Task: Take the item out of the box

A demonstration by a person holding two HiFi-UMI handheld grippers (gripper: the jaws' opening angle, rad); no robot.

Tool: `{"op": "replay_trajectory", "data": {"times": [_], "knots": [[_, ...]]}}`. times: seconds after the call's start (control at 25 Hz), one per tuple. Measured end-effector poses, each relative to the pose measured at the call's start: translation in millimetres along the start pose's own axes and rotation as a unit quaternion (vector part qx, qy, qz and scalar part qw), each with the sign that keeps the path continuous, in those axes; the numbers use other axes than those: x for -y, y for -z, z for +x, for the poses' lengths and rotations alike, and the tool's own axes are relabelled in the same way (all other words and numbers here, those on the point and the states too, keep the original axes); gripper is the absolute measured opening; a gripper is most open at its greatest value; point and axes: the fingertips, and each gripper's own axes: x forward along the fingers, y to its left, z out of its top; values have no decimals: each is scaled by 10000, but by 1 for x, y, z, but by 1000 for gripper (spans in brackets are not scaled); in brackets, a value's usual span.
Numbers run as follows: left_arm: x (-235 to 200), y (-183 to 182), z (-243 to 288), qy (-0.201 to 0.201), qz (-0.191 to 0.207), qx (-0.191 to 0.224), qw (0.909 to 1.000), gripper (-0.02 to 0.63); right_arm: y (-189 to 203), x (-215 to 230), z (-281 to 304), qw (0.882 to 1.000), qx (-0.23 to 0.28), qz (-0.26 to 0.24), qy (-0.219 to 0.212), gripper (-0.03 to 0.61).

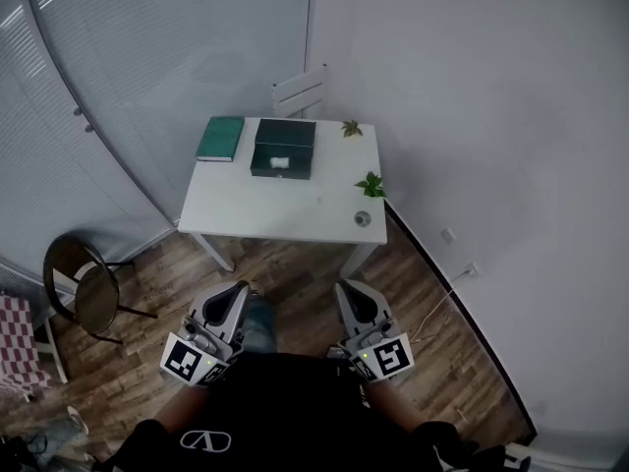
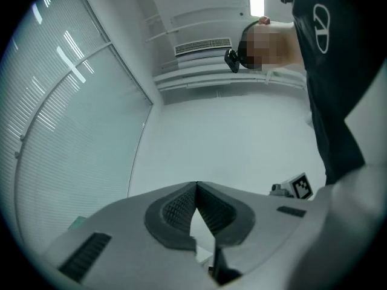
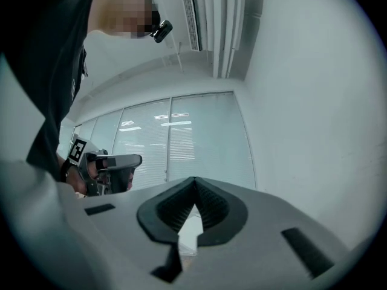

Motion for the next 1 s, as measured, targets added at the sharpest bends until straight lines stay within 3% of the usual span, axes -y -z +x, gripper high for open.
{"op": "replay_trajectory", "data": {"times": [0.16,0.36,0.52,0.76,1.0], "knots": [[-49,22,28,209,-170,-75,9996,5,8,22,44,9997,-25,-150,183,5],[-129,0,87,350,-155,376,9986,5,5,54,122,9985,-86,-337,420,5],[-193,16,116,629,-334,113,9974,5,3,72,190,9971,-172,-484,558,5],[-287,18,163,801,-407,123,9959,5,8,96,287,9954,-268,-605,686,5],[-347,32,197,890,-435,114,9950,5,27,118,357,9943,-415,-705,681,5]]}}
